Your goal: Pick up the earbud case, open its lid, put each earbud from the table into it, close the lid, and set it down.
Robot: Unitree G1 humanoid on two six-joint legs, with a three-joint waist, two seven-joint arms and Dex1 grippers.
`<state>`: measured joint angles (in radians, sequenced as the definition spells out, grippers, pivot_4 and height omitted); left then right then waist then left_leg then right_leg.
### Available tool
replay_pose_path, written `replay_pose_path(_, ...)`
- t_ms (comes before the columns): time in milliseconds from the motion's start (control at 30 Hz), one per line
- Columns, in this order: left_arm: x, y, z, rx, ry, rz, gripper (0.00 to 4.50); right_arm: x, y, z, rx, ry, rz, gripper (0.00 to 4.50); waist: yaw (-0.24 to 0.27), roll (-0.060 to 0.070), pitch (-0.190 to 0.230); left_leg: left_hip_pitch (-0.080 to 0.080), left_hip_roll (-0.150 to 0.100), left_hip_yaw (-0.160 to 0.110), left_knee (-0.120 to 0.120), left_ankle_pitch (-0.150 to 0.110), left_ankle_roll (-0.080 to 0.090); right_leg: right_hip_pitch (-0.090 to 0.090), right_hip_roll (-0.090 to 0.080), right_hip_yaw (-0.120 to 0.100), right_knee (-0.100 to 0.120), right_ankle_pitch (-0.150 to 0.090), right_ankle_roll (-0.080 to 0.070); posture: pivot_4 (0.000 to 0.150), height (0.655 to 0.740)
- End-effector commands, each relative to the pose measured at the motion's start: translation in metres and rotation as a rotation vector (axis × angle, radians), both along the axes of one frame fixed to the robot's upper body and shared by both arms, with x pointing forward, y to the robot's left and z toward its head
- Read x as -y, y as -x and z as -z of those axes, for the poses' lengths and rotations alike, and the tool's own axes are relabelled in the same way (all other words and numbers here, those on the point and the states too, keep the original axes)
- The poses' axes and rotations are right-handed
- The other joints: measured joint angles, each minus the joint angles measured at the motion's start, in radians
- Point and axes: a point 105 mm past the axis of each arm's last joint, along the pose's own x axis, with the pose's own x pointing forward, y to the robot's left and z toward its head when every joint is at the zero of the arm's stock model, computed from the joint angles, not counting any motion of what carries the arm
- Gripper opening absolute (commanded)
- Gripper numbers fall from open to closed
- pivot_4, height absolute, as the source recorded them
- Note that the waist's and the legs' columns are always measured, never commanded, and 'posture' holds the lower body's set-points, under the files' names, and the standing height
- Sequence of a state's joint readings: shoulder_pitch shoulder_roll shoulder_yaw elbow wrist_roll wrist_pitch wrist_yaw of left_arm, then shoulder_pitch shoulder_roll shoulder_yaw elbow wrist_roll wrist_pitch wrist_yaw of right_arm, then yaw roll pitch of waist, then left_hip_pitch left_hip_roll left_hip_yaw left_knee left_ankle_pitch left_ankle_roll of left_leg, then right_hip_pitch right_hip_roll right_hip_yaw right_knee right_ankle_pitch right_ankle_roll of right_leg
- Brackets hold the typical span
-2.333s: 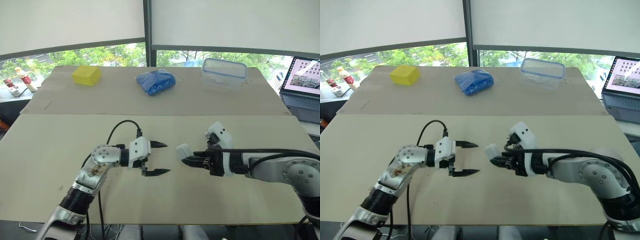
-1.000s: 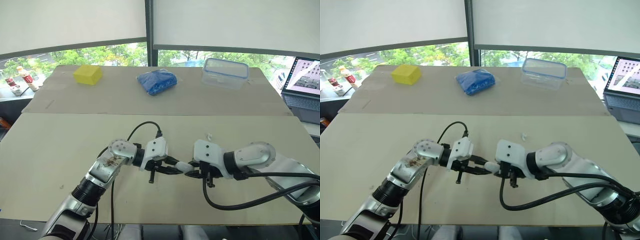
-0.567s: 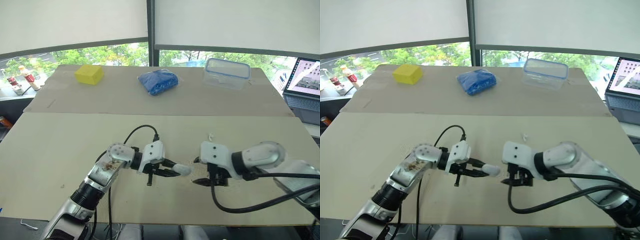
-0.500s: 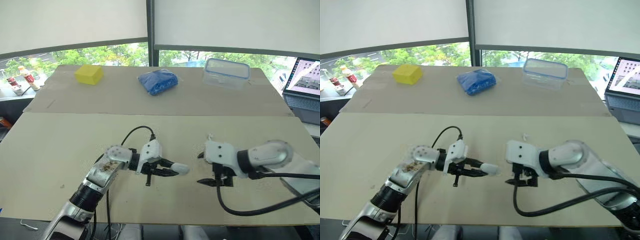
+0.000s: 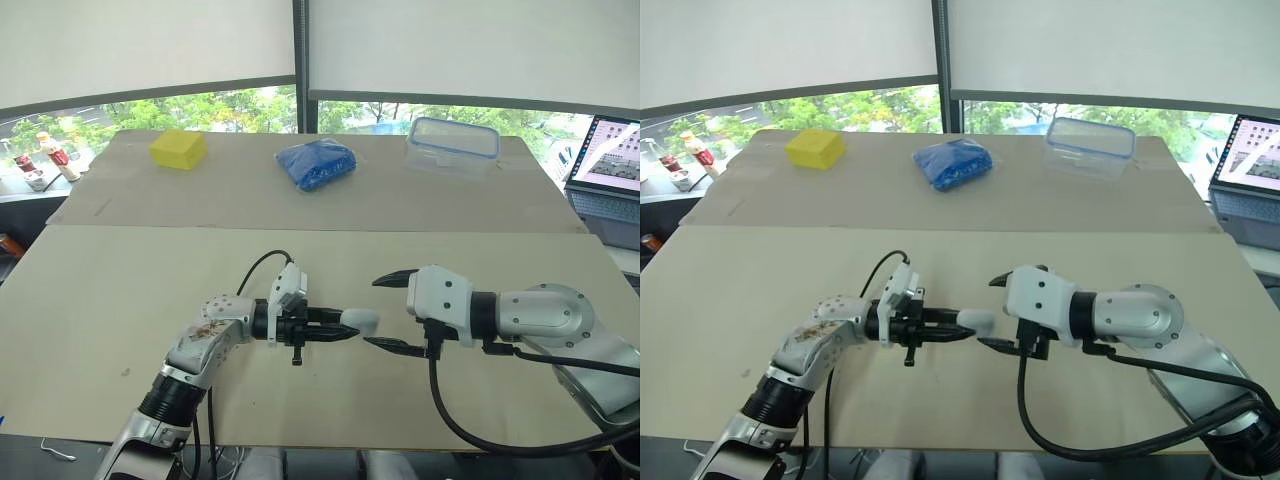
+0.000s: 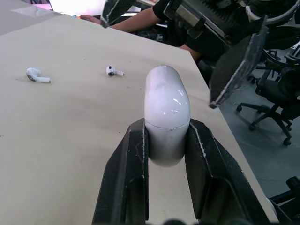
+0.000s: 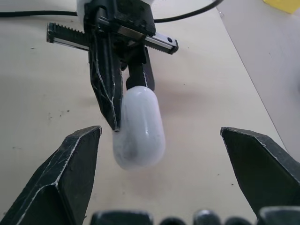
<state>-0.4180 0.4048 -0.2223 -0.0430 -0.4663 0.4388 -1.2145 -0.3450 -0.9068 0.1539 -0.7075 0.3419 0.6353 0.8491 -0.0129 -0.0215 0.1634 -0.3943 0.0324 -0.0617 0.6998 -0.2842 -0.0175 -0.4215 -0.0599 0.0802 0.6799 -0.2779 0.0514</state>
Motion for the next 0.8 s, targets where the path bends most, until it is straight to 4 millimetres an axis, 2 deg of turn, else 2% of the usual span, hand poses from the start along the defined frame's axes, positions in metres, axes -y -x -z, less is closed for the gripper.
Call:
replay_pose_path(33,0.005,0.006,-0.010,0.040,0.012,0.048,0.57,-0.002,-0.007,-0.006,0.046,-0.007,0.019,4.50,-0.001,0.000,0.000,0.000,0.000,0.000,0.000,0.000,0.000,0.000,0.000,0.000,0.000,0.000,0.000,0.150,0.6859)
replay_pose_path(433,0.002,0.013,-0.002,0.071,-0.031,0.072,0.57,-0.003,-0.020,-0.018,0.009,-0.079,0.058,4.50,-0.003,0.000,0.000,0.000,0.000,0.000,0.000,0.000,0.000,0.000,0.000,0.000,0.000,0.000,0.000,0.150,0.6859)
replay_pose_path(700,-0.005,0.006,-0.001,0.075,-0.011,0.009,0.57,0.002,-0.012,-0.027,-0.049,-0.131,0.051,4.50,-0.002,0.000,0.000,0.000,0.000,0.000,0.000,0.000,0.000,0.000,0.000,0.000,0.000,0.000,0.000,0.150,0.6859)
replay_pose_path(800,-0.012,-0.003,-0.003,0.094,0.021,-0.085,0.57,0.010,-0.006,-0.032,-0.025,-0.171,0.068,4.50,0.000,0.000,0.000,0.000,0.000,0.000,0.000,0.000,0.000,0.000,0.000,0.000,0.000,0.000,0.000,0.150,0.6859)
